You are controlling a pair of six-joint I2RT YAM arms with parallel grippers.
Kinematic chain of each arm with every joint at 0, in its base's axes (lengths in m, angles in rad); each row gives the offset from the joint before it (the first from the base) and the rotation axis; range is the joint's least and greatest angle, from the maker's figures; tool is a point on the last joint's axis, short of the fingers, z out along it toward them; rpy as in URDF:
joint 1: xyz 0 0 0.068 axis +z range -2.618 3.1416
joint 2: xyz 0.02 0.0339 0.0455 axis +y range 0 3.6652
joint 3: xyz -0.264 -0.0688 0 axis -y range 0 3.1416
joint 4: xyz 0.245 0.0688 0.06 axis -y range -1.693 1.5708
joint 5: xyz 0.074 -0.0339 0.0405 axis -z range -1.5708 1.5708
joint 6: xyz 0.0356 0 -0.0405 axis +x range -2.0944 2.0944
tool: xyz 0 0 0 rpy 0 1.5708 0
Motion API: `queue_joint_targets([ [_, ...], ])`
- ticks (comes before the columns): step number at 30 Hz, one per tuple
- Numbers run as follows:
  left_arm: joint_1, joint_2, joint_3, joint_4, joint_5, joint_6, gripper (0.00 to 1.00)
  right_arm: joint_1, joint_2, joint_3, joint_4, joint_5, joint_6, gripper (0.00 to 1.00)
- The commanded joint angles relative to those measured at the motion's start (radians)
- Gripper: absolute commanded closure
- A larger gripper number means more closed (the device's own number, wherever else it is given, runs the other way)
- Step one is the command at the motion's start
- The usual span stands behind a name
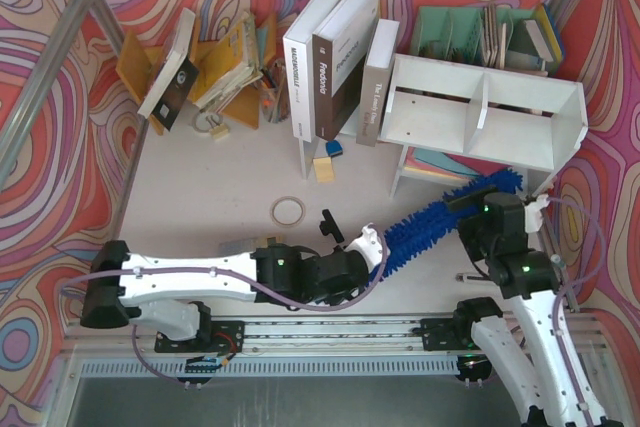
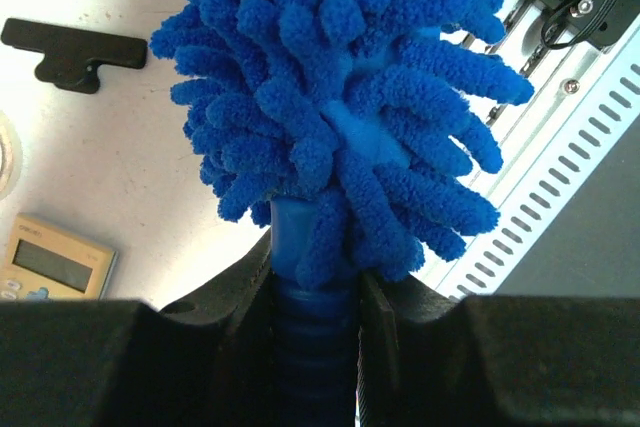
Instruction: Dust the bookshelf with a duster
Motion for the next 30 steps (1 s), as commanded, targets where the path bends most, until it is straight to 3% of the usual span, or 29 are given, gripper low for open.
queue_joint_targets([
  [1, -0.004, -0.067, -0.011, -0.028, -0.061, -0.035, 1.00, 0.002, 0.021, 0.168, -0.071, 0.079, -0.153, 0.09],
  [6, -0.036, -0.106, -0.013, -0.081, -0.086, -0.073, 1.00, 0.002, 0.060, 0.375, -0.095, 0.097, -0.315, 0.05],
  [13, -0.105, -0.145, 0.049, -0.087, -0.239, -0.109, 1.00, 0.002, 0.095, 0.563, -0.022, 0.067, -0.507, 0.02],
  [21, -0.122, -0.186, 0.147, -0.184, -0.458, -0.153, 1.00, 0.001, 0.148, 0.683, -0.027, 0.093, -0.546, 0.01],
  [30, -0.122, -0.302, 0.119, -0.202, -0.481, -0.184, 1.00, 0.002, 0.173, 0.753, -0.034, 0.148, -0.584, 0.01],
])
